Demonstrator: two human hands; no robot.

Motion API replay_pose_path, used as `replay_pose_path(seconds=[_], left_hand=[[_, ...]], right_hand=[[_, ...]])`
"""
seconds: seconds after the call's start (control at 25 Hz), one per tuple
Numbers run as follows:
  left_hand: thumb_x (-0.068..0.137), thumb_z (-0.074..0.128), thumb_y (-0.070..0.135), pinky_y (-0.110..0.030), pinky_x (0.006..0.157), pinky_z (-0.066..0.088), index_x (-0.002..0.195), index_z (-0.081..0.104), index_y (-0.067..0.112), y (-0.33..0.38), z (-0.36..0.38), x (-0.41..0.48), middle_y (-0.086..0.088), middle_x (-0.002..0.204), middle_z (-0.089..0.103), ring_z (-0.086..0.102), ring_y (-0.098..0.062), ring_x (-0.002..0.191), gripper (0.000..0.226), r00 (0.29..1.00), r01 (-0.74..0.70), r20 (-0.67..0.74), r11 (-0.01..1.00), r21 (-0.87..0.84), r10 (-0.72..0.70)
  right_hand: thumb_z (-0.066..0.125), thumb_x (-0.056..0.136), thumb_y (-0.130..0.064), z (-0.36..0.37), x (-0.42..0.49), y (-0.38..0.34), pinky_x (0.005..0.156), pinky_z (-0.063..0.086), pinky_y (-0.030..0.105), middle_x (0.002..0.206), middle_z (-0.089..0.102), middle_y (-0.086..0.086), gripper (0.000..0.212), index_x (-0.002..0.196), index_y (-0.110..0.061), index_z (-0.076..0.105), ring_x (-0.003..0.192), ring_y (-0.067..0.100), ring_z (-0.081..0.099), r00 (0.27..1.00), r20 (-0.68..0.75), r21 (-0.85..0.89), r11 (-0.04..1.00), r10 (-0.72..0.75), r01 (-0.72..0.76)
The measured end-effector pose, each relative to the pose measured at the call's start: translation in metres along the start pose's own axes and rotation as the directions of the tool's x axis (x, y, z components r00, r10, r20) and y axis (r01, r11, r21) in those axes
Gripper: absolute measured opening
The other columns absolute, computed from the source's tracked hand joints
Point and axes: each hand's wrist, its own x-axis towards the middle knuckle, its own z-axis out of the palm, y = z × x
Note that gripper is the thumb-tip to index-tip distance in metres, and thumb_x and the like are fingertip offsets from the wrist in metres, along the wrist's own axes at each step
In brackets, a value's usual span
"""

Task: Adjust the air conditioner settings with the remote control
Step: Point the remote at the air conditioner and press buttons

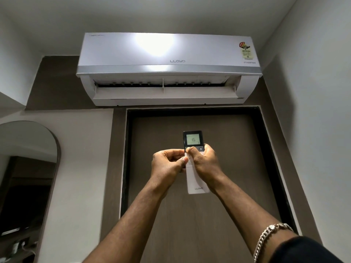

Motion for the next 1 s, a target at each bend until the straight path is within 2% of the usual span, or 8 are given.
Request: replay_pose_path(seconds=[0.12,0.2,0.36,0.44,0.6,0.68,0.8,1.0], left_hand=[[0.081,0.072,0.014,-0.019,0.061,0.058,0.101,0.07,0.006,0.0,-0.001,0.0,-0.01,0.095,0.073,0.074,-0.018,0.082,0.022,1.0,0.003,-0.01,1.0,0.007,-0.002],[0.081,0.072,0.014,-0.02,0.062,0.058,0.1,0.07,0.006,0.0,-0.002,0.0,-0.011,0.096,0.073,0.074,-0.019,0.082,0.021,1.0,0.01,-0.007,1.0,0.0,-0.01],[0.08,0.073,0.015,-0.022,0.062,0.059,0.101,0.07,0.004,-0.001,-0.003,-0.002,-0.012,0.096,0.074,0.075,-0.02,0.082,0.024,0.999,0.045,-0.013,0.999,-0.015,-0.045],[0.079,0.074,0.015,-0.023,0.06,0.059,0.101,0.069,0.004,-0.001,-0.003,-0.004,-0.012,0.095,0.074,0.075,-0.019,0.079,0.026,0.997,0.079,-0.016,0.996,-0.03,-0.079],[0.078,0.075,0.011,-0.025,0.058,0.059,0.096,0.069,0.003,-0.007,-0.002,-0.011,-0.014,0.092,0.075,0.076,-0.02,0.075,0.02,0.988,0.155,0.017,0.985,-0.07,-0.155],[0.077,0.074,0.008,-0.027,0.059,0.059,0.09,0.07,0.005,-0.012,0.003,-0.02,-0.014,0.087,0.075,0.075,-0.021,0.072,0.014,0.982,0.185,0.065,0.977,-0.109,-0.178],[0.078,0.071,0.001,-0.027,0.057,0.059,0.088,0.07,0.002,-0.03,0.022,-0.044,-0.015,0.082,0.073,0.069,-0.024,0.07,0.01,0.963,0.259,0.118,0.954,-0.151,-0.243],[0.078,0.069,-0.004,-0.024,0.055,0.058,0.089,0.069,-0.001,-0.087,0.079,-0.101,-0.021,0.087,0.072,0.069,-0.027,0.071,0.011,0.858,0.467,0.284,0.88,-0.085,-0.427]], right_hand=[[0.055,0.093,-0.04,0.001,-0.001,0.001,0.062,0.055,0.031,0.108,0.065,0.017,0.049,0.127,-0.007,0.043,0.085,0.026,0.068,1.0,0.022,-0.017,1.0,0.012,-0.011],[0.055,0.093,-0.04,0.001,0.0,0.002,0.063,0.056,0.033,0.11,0.065,0.018,0.052,0.13,-0.006,0.042,0.087,0.027,0.069,1.0,0.027,-0.019,1.0,0.013,-0.012],[0.051,0.094,-0.038,0.001,0.0,0.003,0.071,0.059,0.04,0.113,0.065,0.017,0.047,0.131,-0.009,0.042,0.091,0.028,0.068,0.998,0.05,-0.031,0.999,0.037,-0.035],[0.047,0.095,-0.033,-0.002,-0.002,0.004,0.065,0.056,0.033,0.108,0.064,0.01,0.043,0.133,-0.012,0.04,0.088,0.023,0.066,0.993,0.102,-0.017,0.998,0.065,-0.064],[0.043,0.096,-0.025,-0.015,-0.011,0.007,0.053,0.049,0.018,0.096,0.062,0.002,0.026,0.12,-0.016,0.046,0.077,0.012,0.063,0.967,0.215,-0.042,0.991,0.136,-0.13],[0.043,0.096,-0.022,-0.027,-0.017,0.01,0.058,0.052,0.022,0.098,0.064,0.002,0.027,0.12,-0.012,0.049,0.08,0.014,0.064,0.956,0.241,-0.071,0.985,0.168,-0.155],[0.049,0.091,-0.017,-0.048,-0.039,0.028,0.07,0.054,0.038,0.102,0.07,0.013,0.03,0.118,-0.005,0.058,0.083,0.024,0.067,0.945,0.2,-0.1,0.965,0.26,-0.244],[0.066,0.084,-0.014,-0.107,-0.109,0.093,0.068,0.053,0.039,0.099,0.075,0.017,0.024,0.106,-0.004,0.066,0.087,0.027,0.071,0.875,0.072,-0.149,0.873,0.478,-0.465]])
